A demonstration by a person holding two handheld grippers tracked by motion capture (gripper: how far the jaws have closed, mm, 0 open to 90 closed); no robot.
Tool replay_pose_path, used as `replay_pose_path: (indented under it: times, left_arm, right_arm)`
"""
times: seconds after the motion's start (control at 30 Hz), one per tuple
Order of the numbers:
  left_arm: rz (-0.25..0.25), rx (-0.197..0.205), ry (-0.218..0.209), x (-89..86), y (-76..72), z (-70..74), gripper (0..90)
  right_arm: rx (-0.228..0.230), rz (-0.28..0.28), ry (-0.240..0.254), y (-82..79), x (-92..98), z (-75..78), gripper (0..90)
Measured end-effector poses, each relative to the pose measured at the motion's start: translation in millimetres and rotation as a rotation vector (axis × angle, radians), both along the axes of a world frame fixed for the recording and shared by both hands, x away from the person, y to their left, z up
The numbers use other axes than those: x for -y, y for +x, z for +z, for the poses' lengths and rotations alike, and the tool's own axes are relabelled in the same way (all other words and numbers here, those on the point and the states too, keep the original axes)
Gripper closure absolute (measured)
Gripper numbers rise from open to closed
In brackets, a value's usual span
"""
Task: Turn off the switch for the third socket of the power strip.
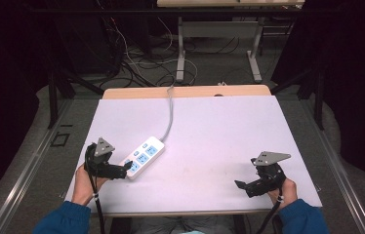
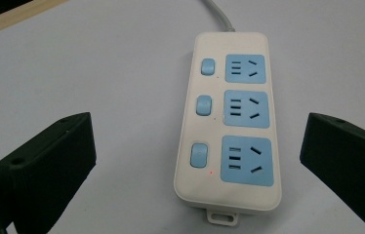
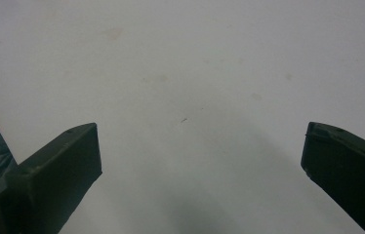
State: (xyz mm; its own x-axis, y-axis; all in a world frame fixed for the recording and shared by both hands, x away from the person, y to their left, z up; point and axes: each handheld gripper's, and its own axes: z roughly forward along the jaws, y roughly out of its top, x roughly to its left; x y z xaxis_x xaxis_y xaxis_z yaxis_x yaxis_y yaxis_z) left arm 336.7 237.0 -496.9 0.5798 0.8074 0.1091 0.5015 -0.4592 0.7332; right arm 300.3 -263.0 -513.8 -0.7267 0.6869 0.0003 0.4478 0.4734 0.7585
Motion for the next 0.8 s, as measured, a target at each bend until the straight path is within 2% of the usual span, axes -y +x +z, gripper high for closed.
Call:
replay_pose_path:
  times: [0.07,0.23,0.3,0.53,0.8]
  left_arm:
    - [0.002,-0.011,0.002,0.5,2.5,-0.6,0.0]
    - [0.01,-0.012,-0.009,4.4,8.2,-3.4,0.0]
    - [0.002,-0.017,0.005,4.7,10.2,-3.1,0.0]
    - [0.005,-0.024,0.003,8.4,15.2,-5.0,0.5]
    - [-0.003,-0.033,0.004,9.9,15.5,-5.7,19.4]
  right_arm:
    - [0.0,0.0,0.0,0.1,0.0,-0.1,0.8]
    - [-0.002,0.001,0.004,0.0,0.1,0.0,0.8]
    - [0.002,-0.004,0.001,0.2,0.0,-0.3,0.8]
    - [0.002,-0.002,0.002,0.3,0.1,-0.3,1.0]
    - [-0.001,-0.001,0.004,0.2,0.2,-0.3,1.1]
